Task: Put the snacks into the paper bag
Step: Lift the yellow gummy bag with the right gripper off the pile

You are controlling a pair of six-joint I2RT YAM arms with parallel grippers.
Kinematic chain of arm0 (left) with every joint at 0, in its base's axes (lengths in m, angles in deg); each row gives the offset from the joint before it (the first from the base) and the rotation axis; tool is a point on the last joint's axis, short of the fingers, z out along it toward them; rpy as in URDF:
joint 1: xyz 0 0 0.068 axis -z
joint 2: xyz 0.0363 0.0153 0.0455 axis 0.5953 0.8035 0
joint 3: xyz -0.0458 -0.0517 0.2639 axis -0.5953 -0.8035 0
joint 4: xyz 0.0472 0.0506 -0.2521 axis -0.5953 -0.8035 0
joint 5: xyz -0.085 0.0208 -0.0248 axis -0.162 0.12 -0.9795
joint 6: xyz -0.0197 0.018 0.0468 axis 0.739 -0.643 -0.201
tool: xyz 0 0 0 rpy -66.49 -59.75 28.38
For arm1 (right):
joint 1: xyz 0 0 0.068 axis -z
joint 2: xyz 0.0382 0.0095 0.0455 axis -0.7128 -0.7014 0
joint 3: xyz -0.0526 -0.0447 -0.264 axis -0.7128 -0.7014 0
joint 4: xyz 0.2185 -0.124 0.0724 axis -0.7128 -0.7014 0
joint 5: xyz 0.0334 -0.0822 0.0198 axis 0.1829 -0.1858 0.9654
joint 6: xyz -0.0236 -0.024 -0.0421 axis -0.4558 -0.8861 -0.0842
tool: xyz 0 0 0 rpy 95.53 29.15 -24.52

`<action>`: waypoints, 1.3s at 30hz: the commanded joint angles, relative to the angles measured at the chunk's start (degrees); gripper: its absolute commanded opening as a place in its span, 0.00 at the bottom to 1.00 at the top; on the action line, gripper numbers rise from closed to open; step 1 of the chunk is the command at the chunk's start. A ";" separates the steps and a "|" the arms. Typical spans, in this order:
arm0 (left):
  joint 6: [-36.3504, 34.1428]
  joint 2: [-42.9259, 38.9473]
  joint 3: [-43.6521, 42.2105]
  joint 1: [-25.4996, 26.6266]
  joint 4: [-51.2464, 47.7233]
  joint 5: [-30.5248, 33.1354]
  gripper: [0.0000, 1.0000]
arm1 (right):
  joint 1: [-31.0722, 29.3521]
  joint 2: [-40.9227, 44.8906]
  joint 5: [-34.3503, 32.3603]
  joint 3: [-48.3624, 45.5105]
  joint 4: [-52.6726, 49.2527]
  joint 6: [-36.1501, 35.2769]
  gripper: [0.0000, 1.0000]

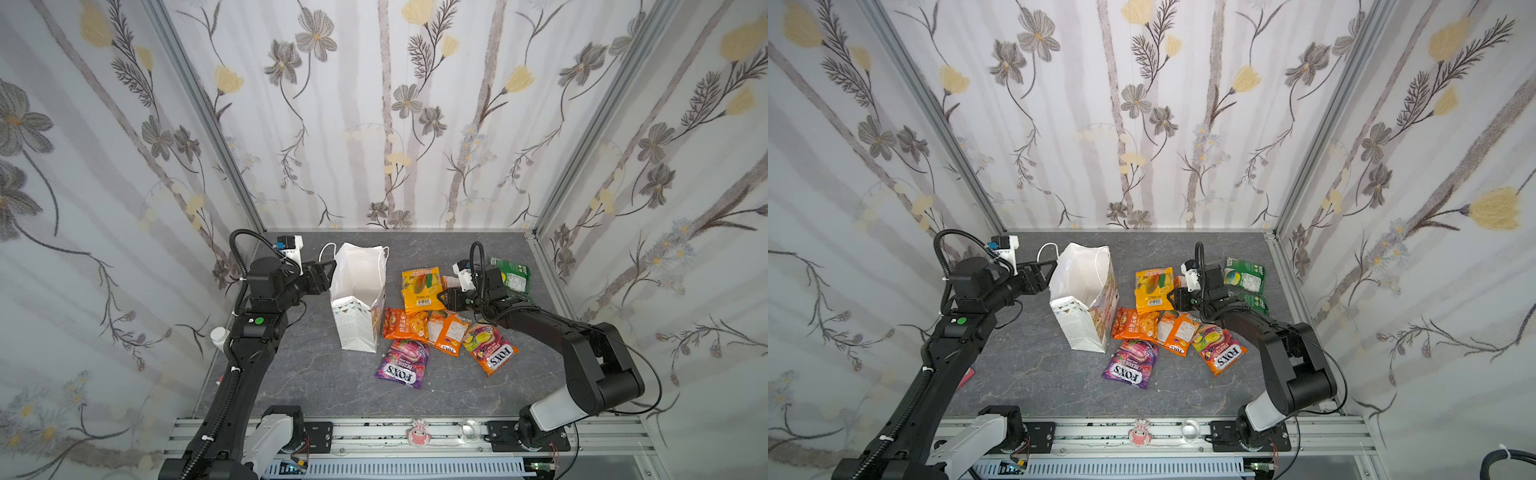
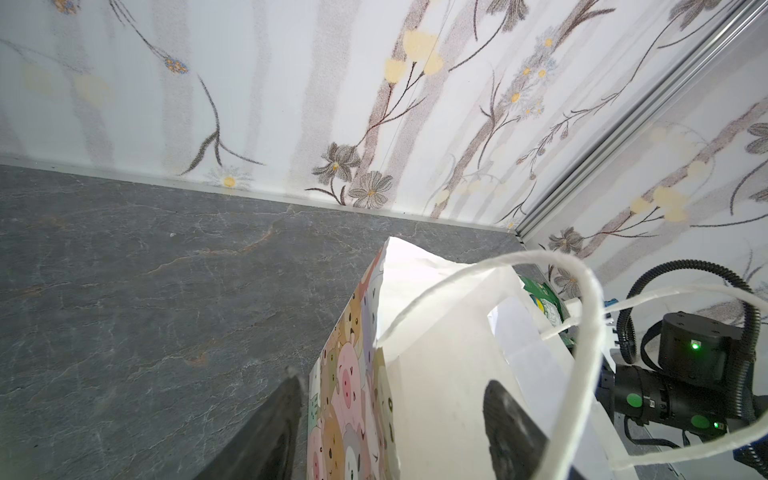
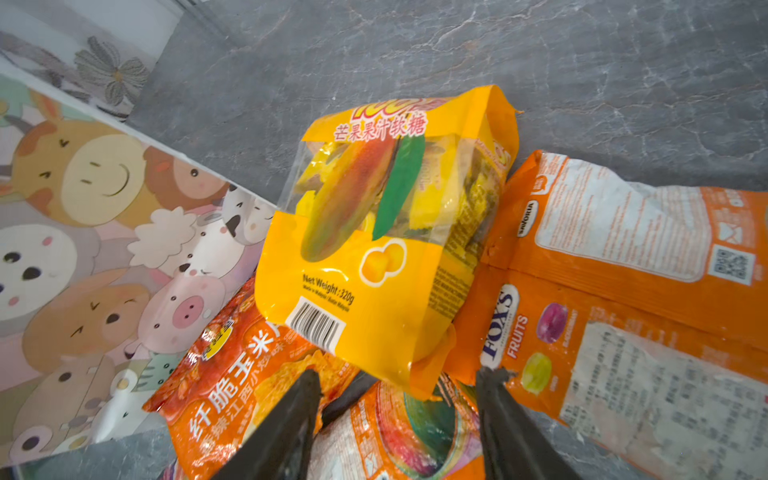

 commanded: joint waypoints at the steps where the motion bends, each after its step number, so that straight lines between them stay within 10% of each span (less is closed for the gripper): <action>1: 0.38 0.10 0.13 -0.04 1.60 -0.51 0.69 | 0.18 0.60 3.67 -0.81 2.58 -2.49 0.63; 23: 0.43 0.39 0.12 0.00 1.65 -0.44 0.69 | -2.19 -8.34 8.07 1.98 4.97 -4.18 0.59; 39: 0.38 0.20 0.05 -0.03 1.65 -0.43 0.69 | -3.19 -11.61 3.71 4.63 3.75 -2.65 0.20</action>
